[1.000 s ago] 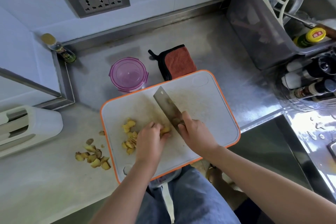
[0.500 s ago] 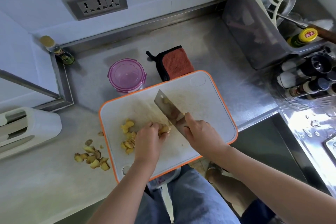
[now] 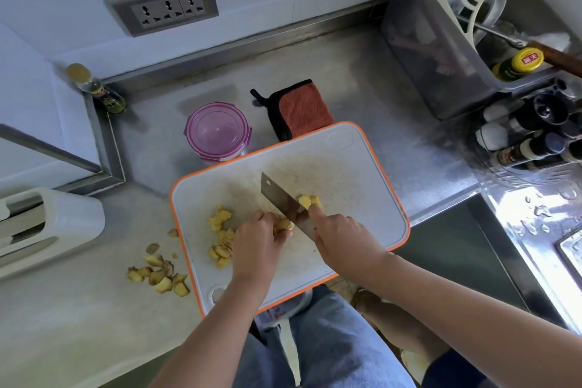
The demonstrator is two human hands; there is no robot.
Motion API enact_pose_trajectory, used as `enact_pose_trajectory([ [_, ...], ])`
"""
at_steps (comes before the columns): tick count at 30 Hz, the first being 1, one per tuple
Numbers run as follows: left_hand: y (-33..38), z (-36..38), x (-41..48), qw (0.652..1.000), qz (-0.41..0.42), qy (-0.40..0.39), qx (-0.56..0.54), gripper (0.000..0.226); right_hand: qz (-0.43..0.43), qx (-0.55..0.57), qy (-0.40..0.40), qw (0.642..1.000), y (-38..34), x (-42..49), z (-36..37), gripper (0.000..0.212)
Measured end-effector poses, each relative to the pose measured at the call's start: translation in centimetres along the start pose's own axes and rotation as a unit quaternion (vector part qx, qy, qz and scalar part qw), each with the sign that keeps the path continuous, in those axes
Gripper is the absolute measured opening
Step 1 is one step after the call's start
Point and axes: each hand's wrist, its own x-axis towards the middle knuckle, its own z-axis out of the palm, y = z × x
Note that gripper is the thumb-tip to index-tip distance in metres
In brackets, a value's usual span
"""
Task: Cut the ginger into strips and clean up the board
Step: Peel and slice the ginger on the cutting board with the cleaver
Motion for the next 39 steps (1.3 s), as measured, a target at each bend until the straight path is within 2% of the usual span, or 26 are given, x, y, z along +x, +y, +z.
enact_pose_trajectory([
  [10,-0.5,0.7,0.2,1.000,0.016,-0.002,0.004,0.021,0.013,0.031,0.016,0.999,-0.8,2.3,1.6,0.020],
  [16,-0.7,0.8,0.1,1.000,0.019,0.001,-0.001,0.023,0.010,0.037,0.029,0.999,-1.0,2.6,3.0,0.025],
  [23,-1.0,1.0,-0.3,1.000,0.025,0.015,0.001,0.028,0.043,0.141,0.084,0.985,-0.1,2.5,2.8,0.020],
  [29,-1.1,1.1,-1.1,0.999,0.027,0.021,0.011,0.041,0.010,0.134,0.092,0.987,0.1,1.3,1.2,0.014],
  [34,-0.9,1.2,-1.6,0.999,0.024,0.038,-0.003,0.029,-0.008,0.078,0.075,0.994,-0.2,0.5,0.6,0.021],
  [39,-1.0,1.3,-1.3,1.000,0.010,0.014,-0.010,0.021,-0.006,0.057,0.053,0.997,-0.7,0.4,0.5,0.021],
])
